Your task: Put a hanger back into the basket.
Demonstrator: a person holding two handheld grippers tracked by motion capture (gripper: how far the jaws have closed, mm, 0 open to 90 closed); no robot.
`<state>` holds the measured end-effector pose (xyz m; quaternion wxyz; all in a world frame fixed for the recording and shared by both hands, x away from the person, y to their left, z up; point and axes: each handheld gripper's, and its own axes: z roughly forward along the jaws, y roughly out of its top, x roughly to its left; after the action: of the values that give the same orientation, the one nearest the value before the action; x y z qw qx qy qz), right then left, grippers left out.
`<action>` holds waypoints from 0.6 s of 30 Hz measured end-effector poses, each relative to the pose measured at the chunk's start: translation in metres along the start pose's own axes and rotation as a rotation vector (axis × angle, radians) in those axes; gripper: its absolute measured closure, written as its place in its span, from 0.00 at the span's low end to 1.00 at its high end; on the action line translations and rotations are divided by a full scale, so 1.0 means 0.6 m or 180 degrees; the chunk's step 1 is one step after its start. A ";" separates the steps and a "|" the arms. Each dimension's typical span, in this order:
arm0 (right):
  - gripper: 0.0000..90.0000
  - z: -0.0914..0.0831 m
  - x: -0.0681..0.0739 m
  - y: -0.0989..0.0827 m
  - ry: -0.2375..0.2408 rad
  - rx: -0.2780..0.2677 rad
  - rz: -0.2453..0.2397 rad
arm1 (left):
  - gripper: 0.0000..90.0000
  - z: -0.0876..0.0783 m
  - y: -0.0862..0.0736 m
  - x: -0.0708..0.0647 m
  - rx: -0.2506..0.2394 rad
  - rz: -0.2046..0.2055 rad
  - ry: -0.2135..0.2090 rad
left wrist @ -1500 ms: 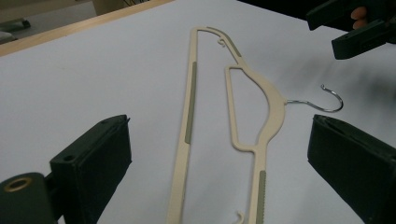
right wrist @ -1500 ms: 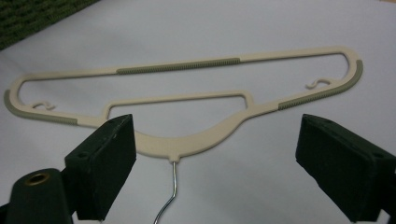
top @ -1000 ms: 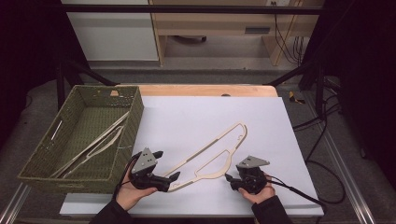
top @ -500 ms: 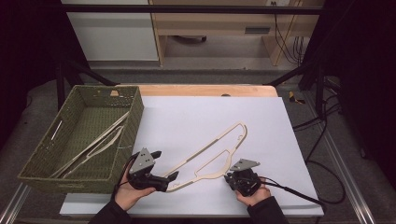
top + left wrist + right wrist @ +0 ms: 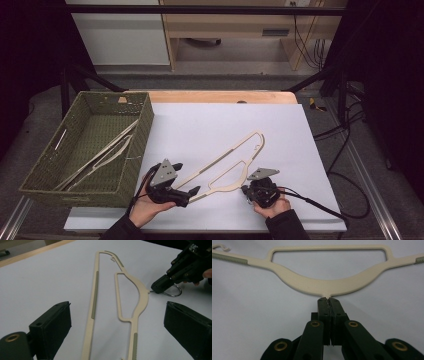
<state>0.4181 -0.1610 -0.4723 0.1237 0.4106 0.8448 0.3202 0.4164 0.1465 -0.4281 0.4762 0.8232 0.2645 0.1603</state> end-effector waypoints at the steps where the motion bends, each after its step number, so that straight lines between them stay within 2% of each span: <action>1: 1.00 -0.001 0.000 0.001 0.0004 0.0005 0.0006 | 0.09 0.003 0.001 -0.002 0.0007 0.0014 -0.0006; 9: 1.00 -0.019 -0.005 0.011 0.0062 -0.0064 0.0021 | 0.12 0.055 0.023 -0.018 0.0239 0.0088 -0.0174; 11: 1.00 -0.024 -0.007 0.013 0.0062 -0.0095 -0.0035 | 0.14 0.073 0.028 -0.025 0.0330 0.0153 -0.0236; 13: 1.00 -0.026 -0.005 0.016 0.0045 -0.0111 -0.0018 | 0.15 0.094 0.030 -0.034 0.0434 0.0215 -0.0275; 18: 1.00 -0.032 -0.004 0.020 0.0047 -0.0100 -0.0070 | 0.20 0.128 0.035 -0.044 0.0596 0.0408 -0.0289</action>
<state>0.4182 -0.1658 -0.4499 0.1274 0.3968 0.8450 0.3351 0.4404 0.0689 -0.4483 0.3975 0.8856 0.2033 0.1275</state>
